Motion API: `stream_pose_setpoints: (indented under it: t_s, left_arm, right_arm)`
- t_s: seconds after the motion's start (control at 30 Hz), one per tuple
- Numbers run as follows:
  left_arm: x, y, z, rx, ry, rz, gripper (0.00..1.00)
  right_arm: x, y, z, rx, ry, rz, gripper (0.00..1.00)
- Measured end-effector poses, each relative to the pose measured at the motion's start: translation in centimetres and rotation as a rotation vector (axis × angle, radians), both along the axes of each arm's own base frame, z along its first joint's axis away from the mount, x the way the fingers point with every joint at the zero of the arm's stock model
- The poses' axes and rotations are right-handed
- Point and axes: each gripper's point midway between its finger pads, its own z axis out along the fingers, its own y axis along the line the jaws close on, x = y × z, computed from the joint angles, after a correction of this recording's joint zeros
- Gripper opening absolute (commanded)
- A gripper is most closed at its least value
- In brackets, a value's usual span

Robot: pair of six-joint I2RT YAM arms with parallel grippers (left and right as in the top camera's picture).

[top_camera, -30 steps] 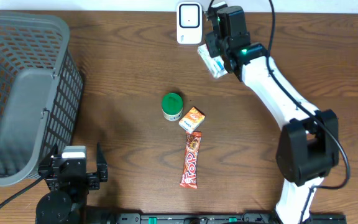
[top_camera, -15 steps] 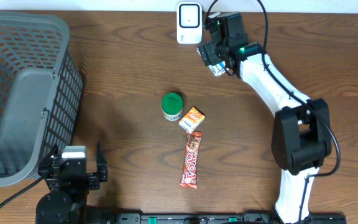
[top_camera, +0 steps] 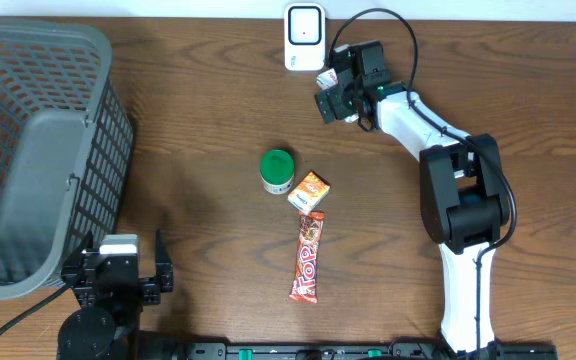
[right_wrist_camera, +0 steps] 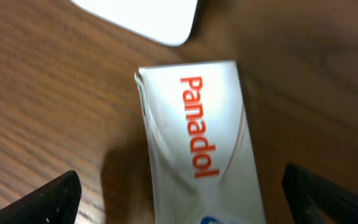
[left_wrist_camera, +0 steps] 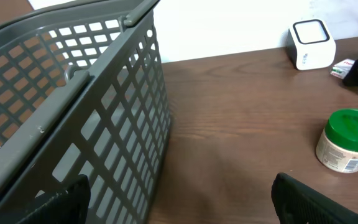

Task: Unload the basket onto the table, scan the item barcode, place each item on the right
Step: 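Hold the Panadol box barcode in front of the scanner, then lower the Panadol box back onto the table beside the orange box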

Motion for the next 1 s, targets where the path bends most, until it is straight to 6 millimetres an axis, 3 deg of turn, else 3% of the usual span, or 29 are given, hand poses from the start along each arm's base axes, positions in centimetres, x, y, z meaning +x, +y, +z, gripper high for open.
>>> stream_pose_setpoints:
  t_s: [0.23,0.33,0.63,0.83,1.0]
  left_arm:
    - [0.0,0.0,0.0,0.000,0.000,0.000,0.92]
    - [0.0,0.0,0.0,0.000,0.000,0.000,0.92]
    - [0.0,0.0,0.0,0.000,0.000,0.000,0.92]
    - [0.0,0.0,0.0,0.000,-0.001,0.000,0.92]
    - [0.0,0.0,0.0,0.000,0.000,0.000,0.92]
  right_arm:
    - [0.3,0.3,-1.6,0.015,0.010,-0.001,0.78]
    - [0.3,0.3,-1.6,0.016,0.012,-0.001,0.64]
    - [-0.3,0.1,-1.8,0.004,0.056,-0.011,0.36]
    - [-3.6,-0.8,-1.9,-0.010,0.217,-0.059,0.25]
    - [-7.5,0.2,-1.4,0.078,0.392,-0.053,0.25]
